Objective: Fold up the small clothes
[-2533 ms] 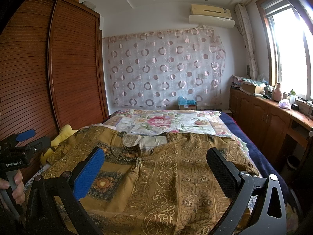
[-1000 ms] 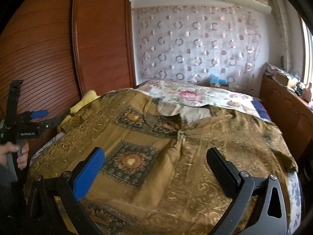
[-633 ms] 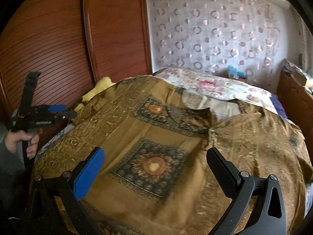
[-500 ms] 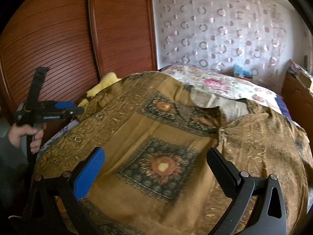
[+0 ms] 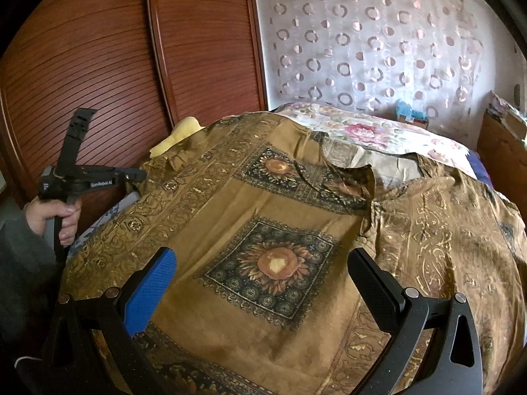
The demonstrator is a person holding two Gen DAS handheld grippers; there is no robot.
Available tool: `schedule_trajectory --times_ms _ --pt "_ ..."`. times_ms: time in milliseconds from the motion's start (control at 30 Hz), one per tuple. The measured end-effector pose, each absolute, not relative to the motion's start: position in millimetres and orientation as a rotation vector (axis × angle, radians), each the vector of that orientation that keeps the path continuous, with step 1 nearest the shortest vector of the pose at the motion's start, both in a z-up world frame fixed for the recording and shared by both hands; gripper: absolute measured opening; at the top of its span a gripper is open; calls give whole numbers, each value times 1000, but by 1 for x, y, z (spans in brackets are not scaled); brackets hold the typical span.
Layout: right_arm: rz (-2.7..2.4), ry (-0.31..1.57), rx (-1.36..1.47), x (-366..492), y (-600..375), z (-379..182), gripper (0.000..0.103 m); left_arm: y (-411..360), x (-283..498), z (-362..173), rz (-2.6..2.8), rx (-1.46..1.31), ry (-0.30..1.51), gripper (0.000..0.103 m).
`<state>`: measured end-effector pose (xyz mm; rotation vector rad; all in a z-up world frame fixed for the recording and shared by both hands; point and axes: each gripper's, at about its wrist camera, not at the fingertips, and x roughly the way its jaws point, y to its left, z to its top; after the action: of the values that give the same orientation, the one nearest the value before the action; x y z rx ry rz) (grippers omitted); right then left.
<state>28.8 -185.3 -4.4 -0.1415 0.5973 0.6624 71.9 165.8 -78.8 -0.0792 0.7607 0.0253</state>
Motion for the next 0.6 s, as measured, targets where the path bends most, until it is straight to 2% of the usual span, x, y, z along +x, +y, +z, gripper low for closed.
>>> schedule_trajectory --times_ms 300,467,600 --pt "626 581 -104 34 -189 -3 103 117 90 -22 -103 -30 641 3" --pt "614 575 -85 33 -197 -3 103 81 98 -17 -172 14 635 3" --pt "606 577 -76 29 -200 -4 103 82 94 -22 -137 38 640 4"
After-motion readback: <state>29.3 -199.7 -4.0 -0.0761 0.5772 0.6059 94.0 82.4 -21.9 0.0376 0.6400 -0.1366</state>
